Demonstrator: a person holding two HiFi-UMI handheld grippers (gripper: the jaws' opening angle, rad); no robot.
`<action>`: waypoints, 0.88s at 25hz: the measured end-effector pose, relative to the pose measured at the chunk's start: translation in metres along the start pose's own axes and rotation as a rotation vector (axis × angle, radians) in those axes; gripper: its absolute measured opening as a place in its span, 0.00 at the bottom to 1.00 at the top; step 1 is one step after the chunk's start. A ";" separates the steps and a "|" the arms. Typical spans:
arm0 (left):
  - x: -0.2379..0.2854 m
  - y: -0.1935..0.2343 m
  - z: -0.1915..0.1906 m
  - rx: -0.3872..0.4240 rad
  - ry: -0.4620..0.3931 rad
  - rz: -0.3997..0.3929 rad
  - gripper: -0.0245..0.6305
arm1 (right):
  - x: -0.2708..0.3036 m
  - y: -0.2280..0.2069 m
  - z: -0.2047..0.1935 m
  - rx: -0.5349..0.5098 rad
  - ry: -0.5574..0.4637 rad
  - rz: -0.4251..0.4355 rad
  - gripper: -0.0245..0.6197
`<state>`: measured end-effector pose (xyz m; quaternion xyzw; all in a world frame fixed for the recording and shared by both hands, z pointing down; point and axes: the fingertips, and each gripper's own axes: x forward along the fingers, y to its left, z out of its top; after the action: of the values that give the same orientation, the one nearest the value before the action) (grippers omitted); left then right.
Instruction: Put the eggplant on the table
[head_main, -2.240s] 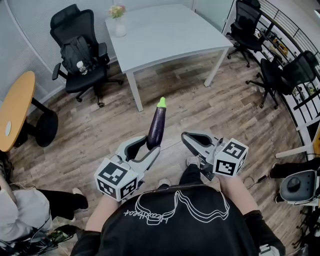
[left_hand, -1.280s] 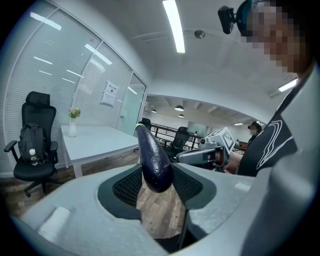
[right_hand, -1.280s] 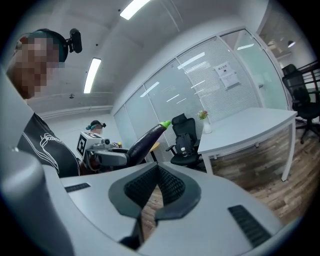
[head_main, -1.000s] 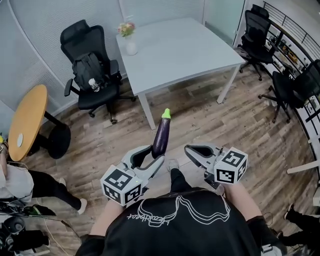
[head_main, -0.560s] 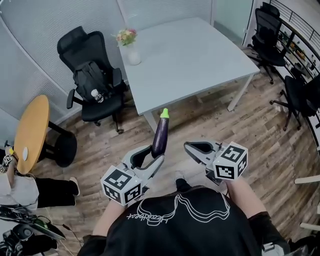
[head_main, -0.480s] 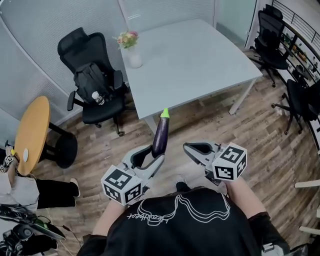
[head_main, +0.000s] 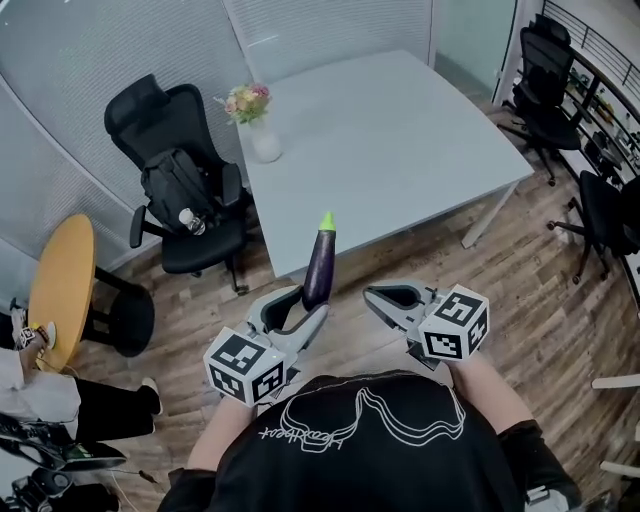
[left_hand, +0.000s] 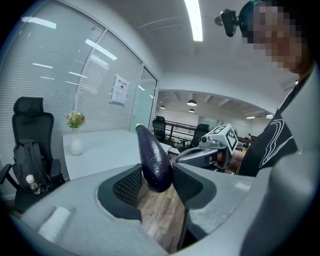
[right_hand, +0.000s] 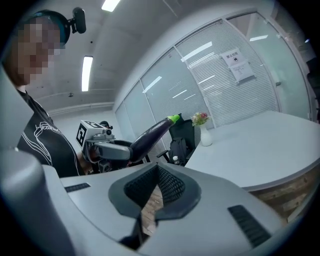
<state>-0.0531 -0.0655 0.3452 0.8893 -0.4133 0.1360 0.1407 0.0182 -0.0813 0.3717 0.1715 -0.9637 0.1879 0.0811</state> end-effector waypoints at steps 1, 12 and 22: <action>0.003 0.005 0.001 0.008 -0.001 0.003 0.33 | 0.003 -0.005 0.002 0.005 -0.002 -0.002 0.05; 0.051 0.089 0.001 -0.002 0.033 -0.016 0.33 | 0.058 -0.064 0.012 0.064 0.028 -0.043 0.05; 0.112 0.174 -0.004 -0.080 0.102 -0.051 0.33 | 0.110 -0.133 0.019 0.150 0.047 -0.083 0.05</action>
<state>-0.1184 -0.2496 0.4127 0.8850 -0.3881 0.1609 0.2007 -0.0375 -0.2376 0.4235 0.2126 -0.9367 0.2600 0.0984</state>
